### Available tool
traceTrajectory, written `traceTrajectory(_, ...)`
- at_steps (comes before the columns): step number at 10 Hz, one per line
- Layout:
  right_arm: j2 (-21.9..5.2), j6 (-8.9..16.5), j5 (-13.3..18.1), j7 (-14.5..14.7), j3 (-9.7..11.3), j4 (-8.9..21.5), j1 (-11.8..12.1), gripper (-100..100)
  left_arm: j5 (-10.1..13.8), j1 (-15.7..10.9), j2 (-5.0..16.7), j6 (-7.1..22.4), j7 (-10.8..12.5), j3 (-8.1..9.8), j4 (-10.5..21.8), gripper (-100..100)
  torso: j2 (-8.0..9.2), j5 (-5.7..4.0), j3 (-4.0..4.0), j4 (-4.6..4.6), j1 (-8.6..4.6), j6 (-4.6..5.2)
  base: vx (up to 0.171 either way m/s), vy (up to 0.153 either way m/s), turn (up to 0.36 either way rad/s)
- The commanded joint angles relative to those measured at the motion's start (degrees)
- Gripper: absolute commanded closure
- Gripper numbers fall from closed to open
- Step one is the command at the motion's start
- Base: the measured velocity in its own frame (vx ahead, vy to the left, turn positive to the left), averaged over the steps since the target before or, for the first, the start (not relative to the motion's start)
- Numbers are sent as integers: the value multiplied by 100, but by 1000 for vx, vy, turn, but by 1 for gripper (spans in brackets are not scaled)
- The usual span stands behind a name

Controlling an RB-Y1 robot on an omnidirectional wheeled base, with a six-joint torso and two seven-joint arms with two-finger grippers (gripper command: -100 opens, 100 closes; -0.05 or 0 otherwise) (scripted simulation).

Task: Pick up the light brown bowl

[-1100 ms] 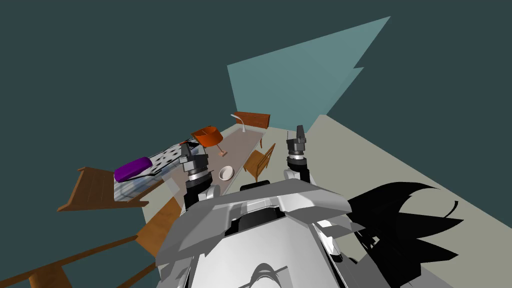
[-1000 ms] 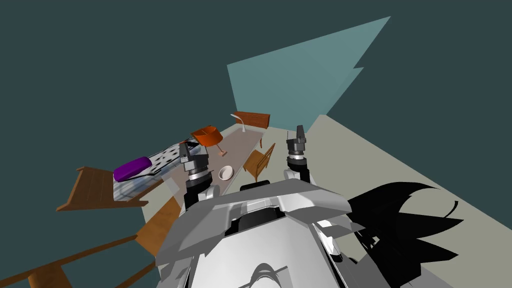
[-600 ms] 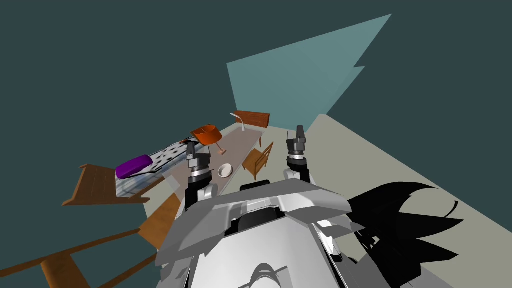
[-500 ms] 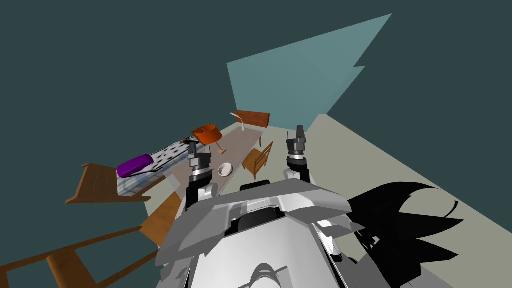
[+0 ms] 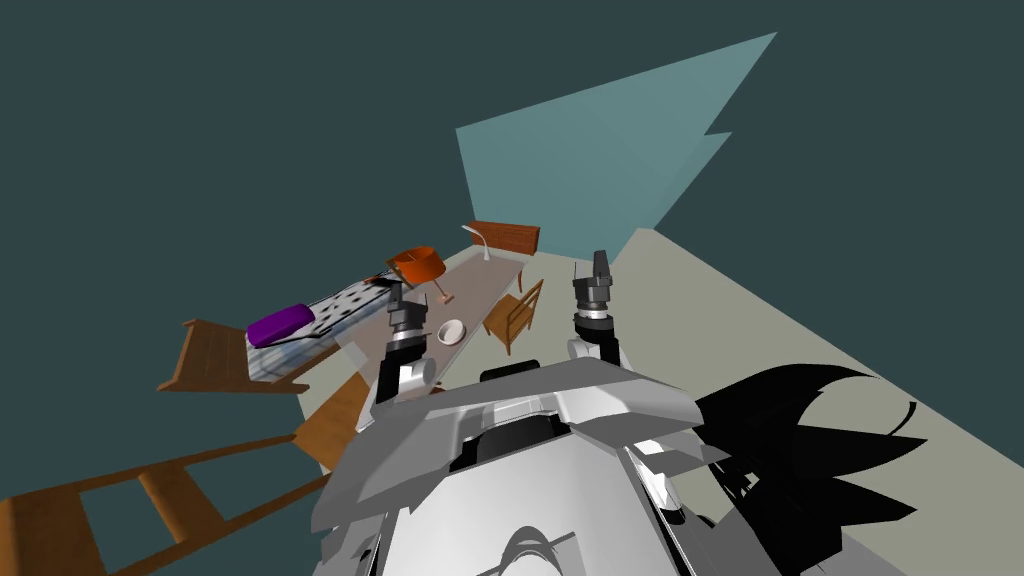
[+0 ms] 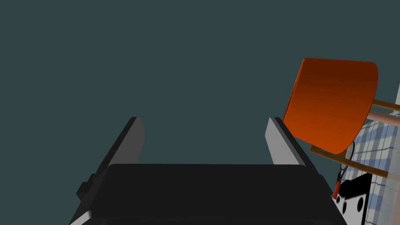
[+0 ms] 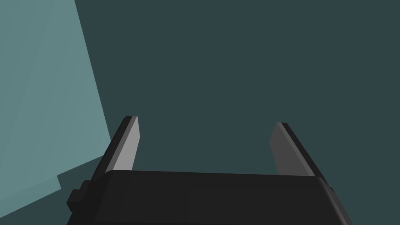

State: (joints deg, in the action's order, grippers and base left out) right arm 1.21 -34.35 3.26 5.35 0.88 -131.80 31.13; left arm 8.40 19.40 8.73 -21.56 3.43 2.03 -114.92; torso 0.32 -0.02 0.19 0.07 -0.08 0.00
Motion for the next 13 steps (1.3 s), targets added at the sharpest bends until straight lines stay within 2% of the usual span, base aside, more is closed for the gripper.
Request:
traceTrajectory(1, 0, 0, 0, 0, 0, 0, 0, 0, 154, -286, 38, 286, 101, 93, 286, -100, 0, 0, 0, 0, 0, 0, -100, -19, 34)
traceTrajectory(2, 0, 0, 0, 0, 0, 0, 0, 0, 154, -287, 38, 310, 101, 93, 288, -100, 2, 0, 1, 0, 1, 0, -79, -16, 7)
traceTrajectory(4, 0, 0, 0, 0, 0, 0, 0, 0, 361, -642, 53, 662, 236, 199, 669, -100, -1, 0, -1, 0, 1, 0, -105, -12, 25)
traceTrajectory(5, 0, 0, 0, 0, 0, 0, 0, 0, 361, -642, 53, 701, 236, 199, 679, -100, 7, 1, 4, 1, 5, 0, -89, -11, 7)
traceTrajectory(7, 0, 0, 0, 0, 0, 0, 0, 0, 569, -998, 53, 1063, 383, 307, 1049, -100, -4, 0, -2, -1, 2, 0, -86, -20, 28)
traceTrajectory(8, 0, 0, 0, 0, 0, 0, 0, 0, 569, -1017, 53, 1118, 383, 307, 1108, -100, 0, 0, 0, 0, -1, 0, -72, -11, 10)
traceTrajectory(9, 0, 0, 0, 0, 0, 0, 0, 0, 670, -1211, 52, 1325, 462, 359, 1339, -100, -6, 0, -3, -1, 2, 0, -68, -2, 14)
traceTrajectory(10, 0, 0, 0, 0, 0, 0, 0, 0, 670, -1211, 52, 1336, 462, 359, 1339, -100, -8, 1, -5, -2, 5, 0, -55, -4, 8)
traceTrajectory(12, 0, 0, 0, 0, 0, 0, 0, 0, 861, -1569, 44, 1689, 627, 460, 1743, -100, -13, 1, -7, -3, 6, -1, -65, -1, 30)
traceTrajectory(13, 0, 0, 0, 0, 0, 0, 0, 0, 861, -1610, 44, 1788, 627, 460, 1838, -100, -11, 1, -6, -2, 7, 0, -52, 1, 5)
